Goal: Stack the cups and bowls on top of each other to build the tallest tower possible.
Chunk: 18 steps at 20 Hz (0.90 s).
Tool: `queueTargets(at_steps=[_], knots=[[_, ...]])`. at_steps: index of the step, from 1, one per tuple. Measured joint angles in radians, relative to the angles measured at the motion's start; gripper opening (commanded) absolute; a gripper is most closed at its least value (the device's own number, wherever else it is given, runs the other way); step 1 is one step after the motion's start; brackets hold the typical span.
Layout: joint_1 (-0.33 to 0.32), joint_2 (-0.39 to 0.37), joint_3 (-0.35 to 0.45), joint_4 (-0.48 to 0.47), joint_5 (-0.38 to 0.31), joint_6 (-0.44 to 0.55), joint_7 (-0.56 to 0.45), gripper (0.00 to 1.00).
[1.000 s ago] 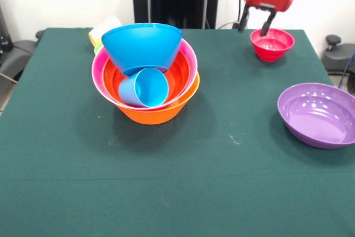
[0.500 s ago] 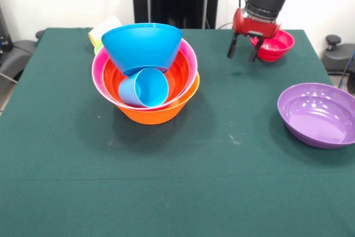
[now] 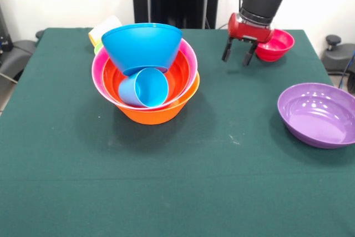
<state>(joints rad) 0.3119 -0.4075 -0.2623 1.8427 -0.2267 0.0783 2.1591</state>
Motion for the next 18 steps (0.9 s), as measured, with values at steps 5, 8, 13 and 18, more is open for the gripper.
queueTargets(at_steps=[5,8,13,18], knots=[[0.0,-0.075,0.0,0.043,0.001,0.0,0.0,1.0],[0.001,-0.115,0.0,0.071,0.001,0.0,0.0,1.0],[0.014,-0.184,-0.002,0.132,0.001,0.0,0.0,1.0],[0.031,-0.202,-0.009,0.185,0.001,-0.016,0.0,1.0]])
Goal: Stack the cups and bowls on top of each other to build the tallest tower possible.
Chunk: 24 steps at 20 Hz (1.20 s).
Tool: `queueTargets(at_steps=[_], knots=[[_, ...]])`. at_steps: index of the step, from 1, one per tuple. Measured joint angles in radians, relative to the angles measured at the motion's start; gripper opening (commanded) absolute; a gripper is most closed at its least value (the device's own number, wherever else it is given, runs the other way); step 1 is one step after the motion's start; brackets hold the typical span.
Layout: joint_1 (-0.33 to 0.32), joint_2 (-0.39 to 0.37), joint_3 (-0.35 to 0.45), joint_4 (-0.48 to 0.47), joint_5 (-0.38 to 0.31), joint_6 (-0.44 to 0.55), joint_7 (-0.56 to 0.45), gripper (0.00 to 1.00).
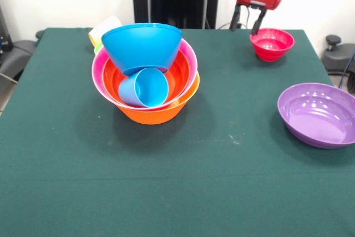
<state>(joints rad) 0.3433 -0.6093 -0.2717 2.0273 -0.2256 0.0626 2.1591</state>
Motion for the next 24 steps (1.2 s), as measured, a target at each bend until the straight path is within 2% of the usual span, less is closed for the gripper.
queueTargets(at_steps=[7,13,24], knots=[[0.02,0.019,-0.023,0.055,0.0,-0.086,0.0,1.0],[0.054,0.055,-0.037,0.064,0.008,-0.133,0.0,1.0],[0.162,0.098,-0.041,0.064,0.13,-0.133,0.0,1.0]])
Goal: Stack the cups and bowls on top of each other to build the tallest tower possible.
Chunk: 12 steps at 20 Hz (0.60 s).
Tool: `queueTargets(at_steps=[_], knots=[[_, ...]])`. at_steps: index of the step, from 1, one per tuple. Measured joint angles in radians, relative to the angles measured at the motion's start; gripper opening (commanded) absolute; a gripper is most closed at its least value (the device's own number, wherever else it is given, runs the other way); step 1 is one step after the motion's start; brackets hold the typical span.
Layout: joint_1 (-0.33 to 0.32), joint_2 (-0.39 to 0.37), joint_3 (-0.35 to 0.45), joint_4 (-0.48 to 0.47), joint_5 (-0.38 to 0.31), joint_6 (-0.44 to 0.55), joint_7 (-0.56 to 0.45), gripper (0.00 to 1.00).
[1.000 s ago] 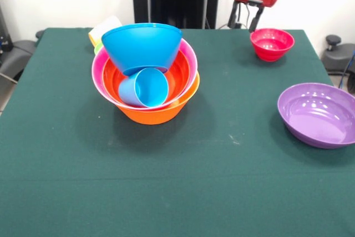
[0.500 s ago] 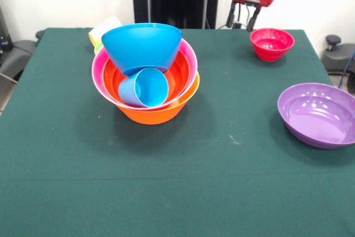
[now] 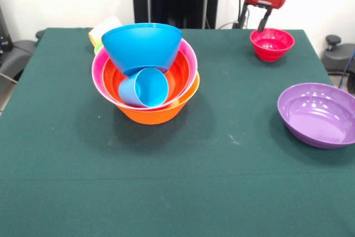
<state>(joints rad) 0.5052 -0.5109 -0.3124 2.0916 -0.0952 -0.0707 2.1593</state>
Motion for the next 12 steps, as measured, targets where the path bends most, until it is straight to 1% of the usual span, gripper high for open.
queueTargets(at_steps=[3,9,10,12], knots=[[0.022,0.007,0.0,-0.001,0.034,0.0,0.0,1.0],[0.039,0.028,-0.006,-0.013,0.086,0.0,0.0,1.0],[0.041,0.034,-0.008,-0.017,0.091,0.0,0.0,1.0],[0.05,0.073,-0.023,-0.041,0.113,0.0,0.0,1.0]])
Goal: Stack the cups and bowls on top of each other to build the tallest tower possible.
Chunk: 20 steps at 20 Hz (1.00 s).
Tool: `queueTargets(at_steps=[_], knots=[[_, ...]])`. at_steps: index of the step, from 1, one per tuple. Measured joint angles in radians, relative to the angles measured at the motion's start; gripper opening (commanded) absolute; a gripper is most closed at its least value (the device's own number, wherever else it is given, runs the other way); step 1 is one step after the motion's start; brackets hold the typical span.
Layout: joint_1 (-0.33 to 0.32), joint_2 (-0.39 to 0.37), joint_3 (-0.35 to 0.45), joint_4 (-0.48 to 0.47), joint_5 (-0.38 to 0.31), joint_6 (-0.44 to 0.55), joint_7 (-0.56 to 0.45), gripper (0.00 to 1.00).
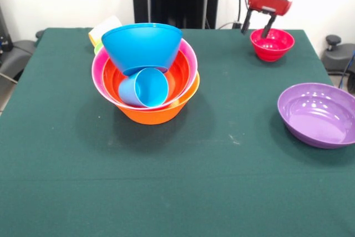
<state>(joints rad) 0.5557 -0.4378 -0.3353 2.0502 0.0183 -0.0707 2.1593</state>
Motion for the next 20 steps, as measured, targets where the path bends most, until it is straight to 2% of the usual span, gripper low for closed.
queueTargets(at_steps=[6,8,9,20], knots=[[0.017,0.122,-0.038,-0.072,0.049,-0.001,0.0,1.0],[0.025,0.124,-0.052,-0.078,0.052,-0.001,0.0,1.0],[0.03,0.133,-0.062,-0.091,0.052,0.0,0.0,0.0],[0.028,0.134,-0.073,-0.102,0.052,0.0,0.0,0.0]])
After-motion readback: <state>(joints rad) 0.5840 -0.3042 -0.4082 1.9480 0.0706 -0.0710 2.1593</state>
